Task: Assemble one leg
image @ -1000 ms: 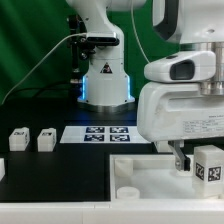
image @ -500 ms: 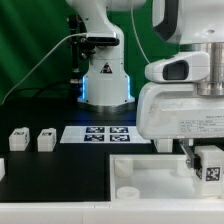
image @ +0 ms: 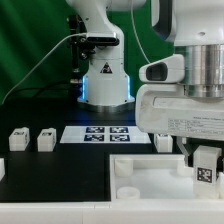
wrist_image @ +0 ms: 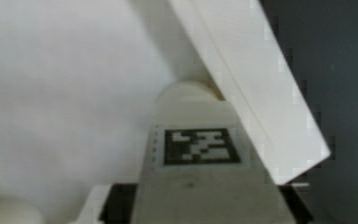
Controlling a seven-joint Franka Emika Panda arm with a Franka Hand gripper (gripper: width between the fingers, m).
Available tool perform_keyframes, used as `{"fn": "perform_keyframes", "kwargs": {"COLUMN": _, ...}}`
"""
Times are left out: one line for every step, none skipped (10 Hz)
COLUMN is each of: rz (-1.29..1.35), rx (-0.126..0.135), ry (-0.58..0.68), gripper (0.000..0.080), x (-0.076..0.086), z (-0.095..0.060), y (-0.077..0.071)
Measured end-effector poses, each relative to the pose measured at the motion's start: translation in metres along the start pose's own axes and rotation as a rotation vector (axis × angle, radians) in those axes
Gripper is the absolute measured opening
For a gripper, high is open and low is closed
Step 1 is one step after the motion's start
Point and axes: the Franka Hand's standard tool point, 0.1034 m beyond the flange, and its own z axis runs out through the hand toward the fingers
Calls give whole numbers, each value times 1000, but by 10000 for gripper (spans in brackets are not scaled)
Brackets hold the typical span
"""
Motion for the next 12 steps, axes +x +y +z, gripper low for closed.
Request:
{"fn": "perform_keyframes", "kwargs": {"rz": 130, "rx": 2, "ry": -4, "gripper": 289, "x": 0, "z": 0, "y": 1}}
{"fn": "perform_keyframes", "kwargs": {"rz": 287, "rx": 12, "ry": -18, "gripper": 291, "x": 1, "z": 0, "y": 2}}
{"fn": "perform_keyframes", "kwargs": {"rz": 404, "rx": 20, "ry": -30, "gripper": 291, "x": 2, "z": 0, "y": 3}}
{"fn": "perform_keyframes", "kwargs": {"rz": 587, "rx": 32, "ry": -54, "gripper": 291, "x": 1, "z": 0, "y": 3}}
{"fn": "perform_keyframes", "kwargs": {"rz": 744, "rx": 40, "ry": -75, "gripper": 291, "x": 0, "z": 0, "y": 3}}
{"fn": "perform_keyframes", "kwargs": {"rz": 876, "rx": 44, "ry": -88, "gripper": 291, "x": -1, "z": 1, "y": 2}}
{"fn": "perform_keyframes", "kwargs": {"rz": 938, "rx": 47, "ry": -90, "gripper": 291, "x": -2, "z": 1, "y": 1}}
{"fn": "perform_keyframes", "kwargs": {"rz": 949, "rx": 47, "ry": -90, "gripper": 317, "x": -2, "z": 1, "y": 1}}
{"fn": "perform_keyframes", "kwargs": {"rz": 939, "rx": 46, "ry": -90, "gripper": 317, "x": -2, "z": 1, "y": 1}}
{"fn": "perform_keyframes", "kwargs": {"rz": 938, "rx": 46, "ry": -90, "gripper": 524, "x": -2, "z": 1, "y": 1}}
{"fn": "perform_keyframes", "kwargs": {"rz": 907, "rx": 47, "ry": -89, "gripper": 524, "x": -2, "z": 1, "y": 1}}
{"fn": "perform_keyframes", "kwargs": {"rz": 857, "rx": 50, "ry": -84, "gripper": 616, "x": -3, "z": 2, "y": 1}}
